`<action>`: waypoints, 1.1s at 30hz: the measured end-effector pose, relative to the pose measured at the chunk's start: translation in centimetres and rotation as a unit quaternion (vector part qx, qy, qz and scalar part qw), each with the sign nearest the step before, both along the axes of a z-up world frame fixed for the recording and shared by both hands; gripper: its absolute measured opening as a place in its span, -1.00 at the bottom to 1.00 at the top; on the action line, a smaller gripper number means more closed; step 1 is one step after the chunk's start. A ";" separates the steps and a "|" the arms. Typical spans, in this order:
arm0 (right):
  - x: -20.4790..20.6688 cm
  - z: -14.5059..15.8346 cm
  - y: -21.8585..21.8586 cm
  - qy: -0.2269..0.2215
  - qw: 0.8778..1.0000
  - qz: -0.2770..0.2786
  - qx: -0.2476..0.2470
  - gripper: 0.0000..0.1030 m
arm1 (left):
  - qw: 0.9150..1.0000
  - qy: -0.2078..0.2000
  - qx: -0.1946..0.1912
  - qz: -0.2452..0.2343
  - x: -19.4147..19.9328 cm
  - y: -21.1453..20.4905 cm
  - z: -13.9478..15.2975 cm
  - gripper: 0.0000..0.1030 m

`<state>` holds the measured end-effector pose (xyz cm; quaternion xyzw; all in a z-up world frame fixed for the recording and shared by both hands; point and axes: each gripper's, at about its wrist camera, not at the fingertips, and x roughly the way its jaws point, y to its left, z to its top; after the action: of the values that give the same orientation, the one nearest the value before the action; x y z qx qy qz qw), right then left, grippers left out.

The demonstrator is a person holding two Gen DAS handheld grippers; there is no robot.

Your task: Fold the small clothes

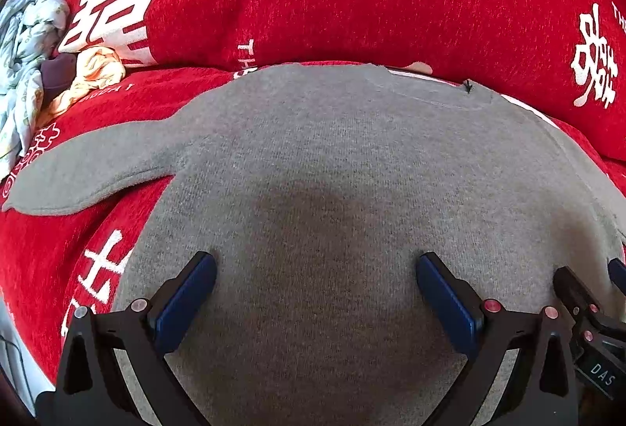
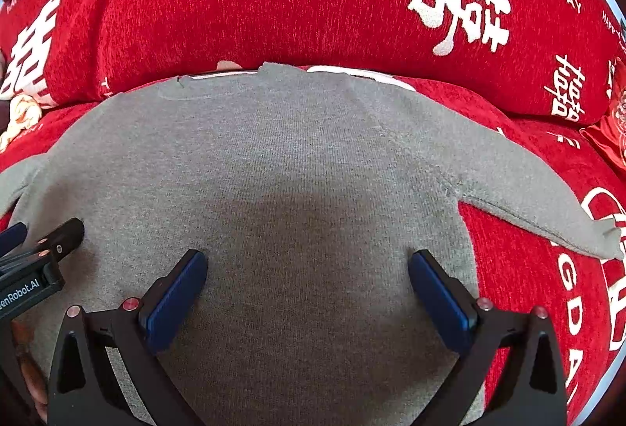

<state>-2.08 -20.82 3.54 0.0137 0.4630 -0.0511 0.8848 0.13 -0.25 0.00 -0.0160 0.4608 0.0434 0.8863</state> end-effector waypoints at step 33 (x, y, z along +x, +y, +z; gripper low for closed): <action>1.4 4.9 -1.8 0.014 1.000 0.019 0.011 1.00 | 0.999 -0.005 0.049 0.000 0.3 -2.2 4.7 1.00</action>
<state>-0.69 -22.66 8.45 0.0138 0.4764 -0.0290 0.8786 0.47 -2.42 4.73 0.0266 0.4536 0.0661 0.8883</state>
